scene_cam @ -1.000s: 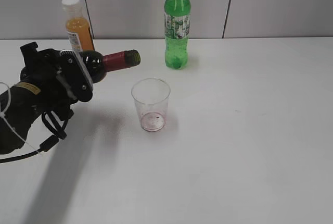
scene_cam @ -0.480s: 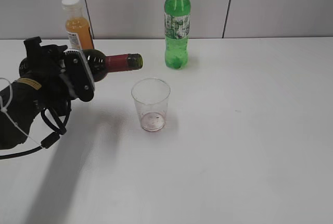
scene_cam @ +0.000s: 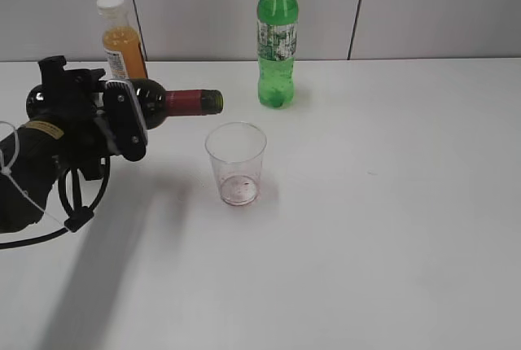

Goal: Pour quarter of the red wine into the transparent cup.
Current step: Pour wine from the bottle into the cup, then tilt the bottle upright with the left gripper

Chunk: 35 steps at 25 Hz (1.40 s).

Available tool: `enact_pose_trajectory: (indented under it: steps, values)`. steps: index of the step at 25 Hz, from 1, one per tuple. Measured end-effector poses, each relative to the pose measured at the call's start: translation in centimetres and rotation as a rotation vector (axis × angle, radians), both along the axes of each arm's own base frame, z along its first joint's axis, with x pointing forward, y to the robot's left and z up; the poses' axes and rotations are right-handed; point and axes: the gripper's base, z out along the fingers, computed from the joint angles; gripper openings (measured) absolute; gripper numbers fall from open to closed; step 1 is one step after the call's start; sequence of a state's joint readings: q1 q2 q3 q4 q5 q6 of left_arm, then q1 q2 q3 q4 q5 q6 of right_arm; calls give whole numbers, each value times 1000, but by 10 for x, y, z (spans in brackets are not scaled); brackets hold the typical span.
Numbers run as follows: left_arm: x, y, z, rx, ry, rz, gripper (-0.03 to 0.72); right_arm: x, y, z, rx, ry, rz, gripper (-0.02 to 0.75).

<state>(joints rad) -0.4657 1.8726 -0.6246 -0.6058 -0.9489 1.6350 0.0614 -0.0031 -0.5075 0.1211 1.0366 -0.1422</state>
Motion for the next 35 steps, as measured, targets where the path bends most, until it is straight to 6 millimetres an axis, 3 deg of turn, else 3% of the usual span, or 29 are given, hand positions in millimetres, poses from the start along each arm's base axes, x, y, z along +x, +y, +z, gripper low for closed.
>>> enact_pose_trajectory:
  steps: [35]
  values:
    - [1, 1, 3, 143, -22, -29, 545, 0, 0, 0, 0, 0, 0, 593]
